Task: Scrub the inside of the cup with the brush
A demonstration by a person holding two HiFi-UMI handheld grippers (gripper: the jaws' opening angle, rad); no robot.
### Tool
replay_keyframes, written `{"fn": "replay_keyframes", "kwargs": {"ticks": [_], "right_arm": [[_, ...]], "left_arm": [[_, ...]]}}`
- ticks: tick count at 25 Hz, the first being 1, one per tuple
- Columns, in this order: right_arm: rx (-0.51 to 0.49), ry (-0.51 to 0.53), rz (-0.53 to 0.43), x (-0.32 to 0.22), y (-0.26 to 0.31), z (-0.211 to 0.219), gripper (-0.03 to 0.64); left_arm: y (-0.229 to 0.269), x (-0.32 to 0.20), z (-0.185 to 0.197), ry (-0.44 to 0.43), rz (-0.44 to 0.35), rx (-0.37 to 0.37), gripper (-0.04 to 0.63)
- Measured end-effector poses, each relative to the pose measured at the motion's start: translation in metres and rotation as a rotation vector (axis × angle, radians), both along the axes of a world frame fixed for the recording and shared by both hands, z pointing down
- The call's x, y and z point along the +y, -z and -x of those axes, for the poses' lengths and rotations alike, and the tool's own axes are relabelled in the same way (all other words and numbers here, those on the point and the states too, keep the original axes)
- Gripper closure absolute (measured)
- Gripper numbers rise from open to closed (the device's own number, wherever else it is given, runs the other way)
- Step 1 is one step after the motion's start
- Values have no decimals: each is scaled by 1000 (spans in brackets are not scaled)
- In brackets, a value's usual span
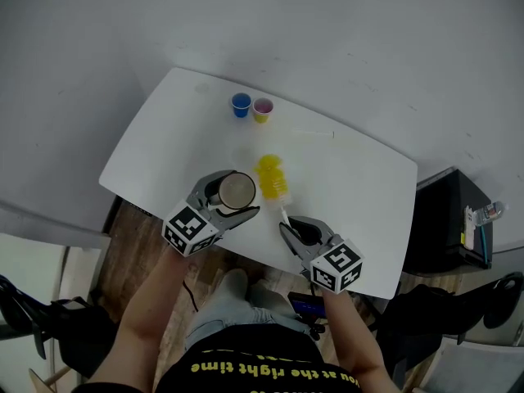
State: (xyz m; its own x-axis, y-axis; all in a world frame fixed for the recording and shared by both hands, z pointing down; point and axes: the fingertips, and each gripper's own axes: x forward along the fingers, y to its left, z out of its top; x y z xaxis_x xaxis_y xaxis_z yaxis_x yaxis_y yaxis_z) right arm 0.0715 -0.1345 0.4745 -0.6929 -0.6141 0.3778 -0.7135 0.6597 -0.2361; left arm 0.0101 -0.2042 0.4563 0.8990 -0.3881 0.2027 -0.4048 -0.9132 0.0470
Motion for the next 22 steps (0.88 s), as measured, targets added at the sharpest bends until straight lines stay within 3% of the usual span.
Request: {"fn": "replay_keyframes", "kwargs": {"ticks": [8, 22], "right_arm": [[-64, 32, -33, 10, 23, 6, 555], [-56, 36, 12, 22, 7, 8, 557]], "left_arm": [[15, 19, 0, 10, -8, 36, 184], [36, 25, -2, 5, -40, 71, 184]]}}
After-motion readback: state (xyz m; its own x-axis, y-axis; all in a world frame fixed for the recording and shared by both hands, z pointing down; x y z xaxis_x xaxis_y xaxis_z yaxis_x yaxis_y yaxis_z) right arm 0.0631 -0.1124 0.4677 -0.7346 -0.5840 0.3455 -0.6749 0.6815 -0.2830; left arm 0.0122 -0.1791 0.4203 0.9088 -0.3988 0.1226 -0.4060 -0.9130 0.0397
